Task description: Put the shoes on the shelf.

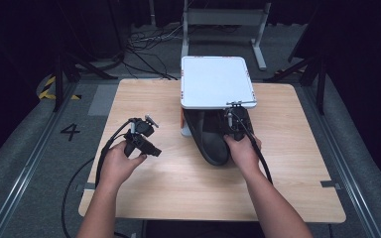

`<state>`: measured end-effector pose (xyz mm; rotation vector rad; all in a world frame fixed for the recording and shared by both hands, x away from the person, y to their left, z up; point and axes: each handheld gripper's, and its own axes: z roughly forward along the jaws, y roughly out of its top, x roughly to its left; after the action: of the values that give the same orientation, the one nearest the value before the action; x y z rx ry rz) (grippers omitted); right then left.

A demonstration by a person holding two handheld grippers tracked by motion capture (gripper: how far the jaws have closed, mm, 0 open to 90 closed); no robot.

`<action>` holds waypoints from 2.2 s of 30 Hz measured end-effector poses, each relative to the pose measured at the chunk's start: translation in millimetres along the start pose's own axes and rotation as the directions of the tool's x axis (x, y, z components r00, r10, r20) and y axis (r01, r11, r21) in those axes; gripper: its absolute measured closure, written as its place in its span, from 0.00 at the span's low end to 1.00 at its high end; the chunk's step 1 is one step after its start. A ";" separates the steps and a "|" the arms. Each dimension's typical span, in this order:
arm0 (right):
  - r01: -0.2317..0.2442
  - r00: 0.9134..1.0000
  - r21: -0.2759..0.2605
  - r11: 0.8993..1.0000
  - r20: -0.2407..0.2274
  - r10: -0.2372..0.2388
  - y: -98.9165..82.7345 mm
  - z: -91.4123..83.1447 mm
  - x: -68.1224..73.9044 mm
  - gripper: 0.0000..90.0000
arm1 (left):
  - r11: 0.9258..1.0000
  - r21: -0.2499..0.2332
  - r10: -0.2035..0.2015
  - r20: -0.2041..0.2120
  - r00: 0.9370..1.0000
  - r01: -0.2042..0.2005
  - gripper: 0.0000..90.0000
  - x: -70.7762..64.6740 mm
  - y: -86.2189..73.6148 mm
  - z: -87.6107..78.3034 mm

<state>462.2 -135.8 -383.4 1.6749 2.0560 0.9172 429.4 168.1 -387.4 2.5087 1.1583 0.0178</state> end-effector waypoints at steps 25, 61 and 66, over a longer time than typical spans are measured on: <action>-0.011 0.994 -0.040 0.999 0.108 0.015 11.3 43.7 12.5 0.71 | 1.000 -0.006 -0.018 0.002 1.000 0.018 0.56 5.1 -4.8 -1.6; 0.161 0.983 0.093 0.983 -0.107 -0.151 -52.9 -59.4 -49.4 0.61 | 0.985 0.049 0.160 0.051 0.986 -0.163 0.56 -68.5 36.2 20.5; 0.196 0.978 0.110 0.974 -0.101 -0.185 -65.7 -60.3 -57.3 0.65 | 0.976 0.076 0.201 0.070 0.977 -0.206 0.59 -84.0 41.2 31.7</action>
<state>390.3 -213.5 -390.4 1.4834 2.3265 0.8351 409.3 71.5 -390.8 2.6714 0.8906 -0.0545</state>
